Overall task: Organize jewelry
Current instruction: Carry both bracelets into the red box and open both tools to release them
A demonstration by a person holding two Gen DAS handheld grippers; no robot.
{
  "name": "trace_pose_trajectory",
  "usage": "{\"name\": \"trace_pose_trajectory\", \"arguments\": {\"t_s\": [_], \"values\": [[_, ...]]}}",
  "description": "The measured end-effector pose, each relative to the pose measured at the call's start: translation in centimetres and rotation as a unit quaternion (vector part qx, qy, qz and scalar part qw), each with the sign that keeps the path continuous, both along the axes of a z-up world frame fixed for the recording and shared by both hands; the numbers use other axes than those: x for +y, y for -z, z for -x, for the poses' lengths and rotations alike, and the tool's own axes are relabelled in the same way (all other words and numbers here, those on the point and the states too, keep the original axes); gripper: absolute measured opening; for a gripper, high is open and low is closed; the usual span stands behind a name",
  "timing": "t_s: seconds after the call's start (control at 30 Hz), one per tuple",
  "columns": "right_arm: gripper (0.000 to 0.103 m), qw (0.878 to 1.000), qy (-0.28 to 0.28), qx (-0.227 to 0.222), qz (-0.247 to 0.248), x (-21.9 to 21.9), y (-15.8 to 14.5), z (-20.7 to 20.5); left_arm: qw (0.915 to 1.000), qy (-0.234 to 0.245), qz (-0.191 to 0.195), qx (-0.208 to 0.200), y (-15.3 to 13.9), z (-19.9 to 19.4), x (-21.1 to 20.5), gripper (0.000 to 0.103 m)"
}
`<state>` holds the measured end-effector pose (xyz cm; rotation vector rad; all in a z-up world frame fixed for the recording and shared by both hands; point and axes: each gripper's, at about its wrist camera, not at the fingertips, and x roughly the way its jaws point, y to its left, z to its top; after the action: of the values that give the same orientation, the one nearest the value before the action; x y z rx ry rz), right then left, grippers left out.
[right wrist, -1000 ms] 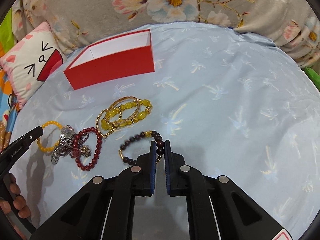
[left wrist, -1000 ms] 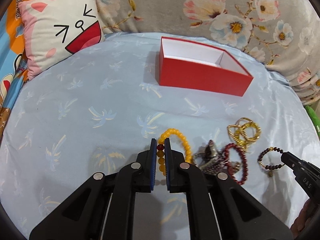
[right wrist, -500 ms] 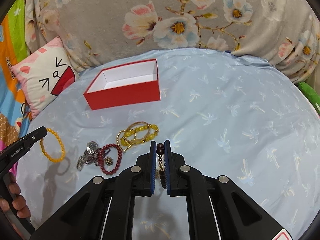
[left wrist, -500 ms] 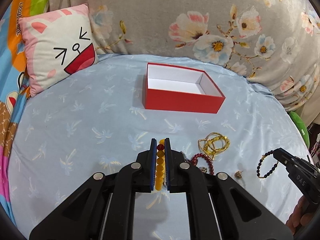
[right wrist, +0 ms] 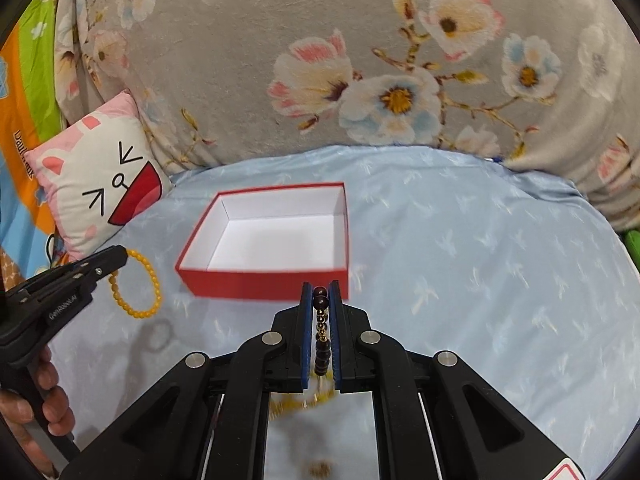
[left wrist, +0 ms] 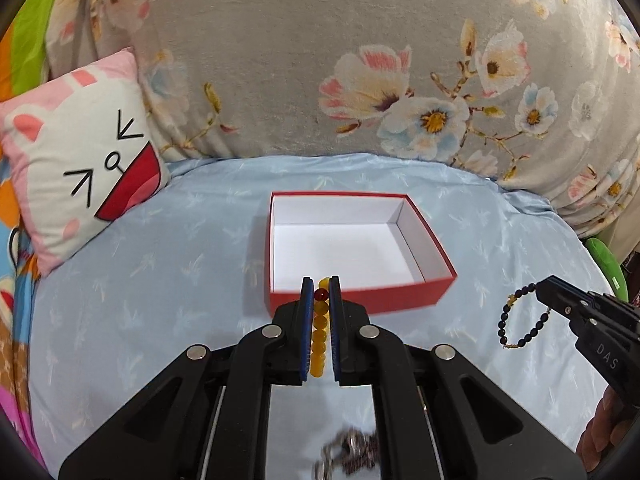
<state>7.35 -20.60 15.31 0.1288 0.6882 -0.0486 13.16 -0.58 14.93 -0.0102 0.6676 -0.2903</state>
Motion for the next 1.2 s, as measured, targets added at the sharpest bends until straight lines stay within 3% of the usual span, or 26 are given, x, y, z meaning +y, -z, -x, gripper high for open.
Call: {"name": "trace_pose_trajectory", "arguments": {"t_s": [0.3,0.67,0.87,0.9,0.93,1.0,1.07,1.2], "values": [[0.007,0.999,-0.026,0.015,-0.032,0.4,0.5,-11.4,0.9997,0.007,0.007,0.022,0.9,-10.0,-1.9,0.007],[0.007,0.995,-0.045,0.055,-0.066,0.6,4.8,-20.8,0.9988,0.016,0.001,0.047,3.8,-18.7,-4.2,0.007],[0.008,0.994,-0.039,0.078,-0.065,0.0,6.8,-23.5,0.9981,0.016,-0.001,0.059,5.7,-20.8,-4.8,0.008],[0.009,0.995,-0.034,0.078,-0.059,-0.1,6.8,-23.7,0.9982,0.013,-0.002,0.059,5.8,-21.0,-4.8,0.013],[0.014,0.996,-0.027,0.073,-0.051,-0.2,6.8,-23.7,0.9982,0.009,-0.004,0.059,5.9,-21.1,-4.8,0.027],[0.019,0.997,-0.016,0.068,-0.039,-0.5,6.5,-23.5,0.9988,0.003,-0.002,0.049,5.7,-20.9,-4.6,0.041],[0.029,0.997,-0.012,0.064,-0.043,-1.1,6.0,-22.6,0.9992,-0.001,-0.007,0.04,5.3,-20.4,-4.4,0.043],[0.036,0.998,-0.009,0.051,-0.042,-1.5,4.9,-19.7,0.9992,-0.009,-0.001,0.039,4.7,-18.6,-3.1,0.043]]}}
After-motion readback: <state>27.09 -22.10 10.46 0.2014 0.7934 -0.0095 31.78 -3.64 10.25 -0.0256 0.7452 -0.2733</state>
